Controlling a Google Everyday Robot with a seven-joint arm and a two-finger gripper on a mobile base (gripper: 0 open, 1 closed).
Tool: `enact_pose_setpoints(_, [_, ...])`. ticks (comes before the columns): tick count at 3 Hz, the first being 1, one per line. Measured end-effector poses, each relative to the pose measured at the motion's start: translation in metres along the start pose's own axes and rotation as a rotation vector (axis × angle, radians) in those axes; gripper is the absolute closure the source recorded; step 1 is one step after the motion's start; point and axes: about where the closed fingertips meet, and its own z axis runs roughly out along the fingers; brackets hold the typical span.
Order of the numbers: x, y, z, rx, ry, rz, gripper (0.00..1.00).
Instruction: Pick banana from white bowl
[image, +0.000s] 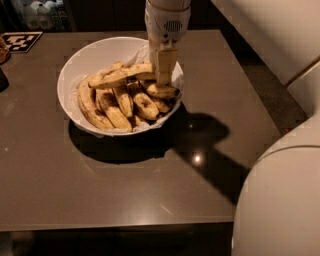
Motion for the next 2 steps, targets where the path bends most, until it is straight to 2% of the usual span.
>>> enact_pose_setpoints(1, [0.0001,0.0001,0.0008,0.000,0.000,0.000,0.83])
enact_pose_setpoints(2, [0.0003,0.0006,0.0048,0.001,0.000,0.000,1.00])
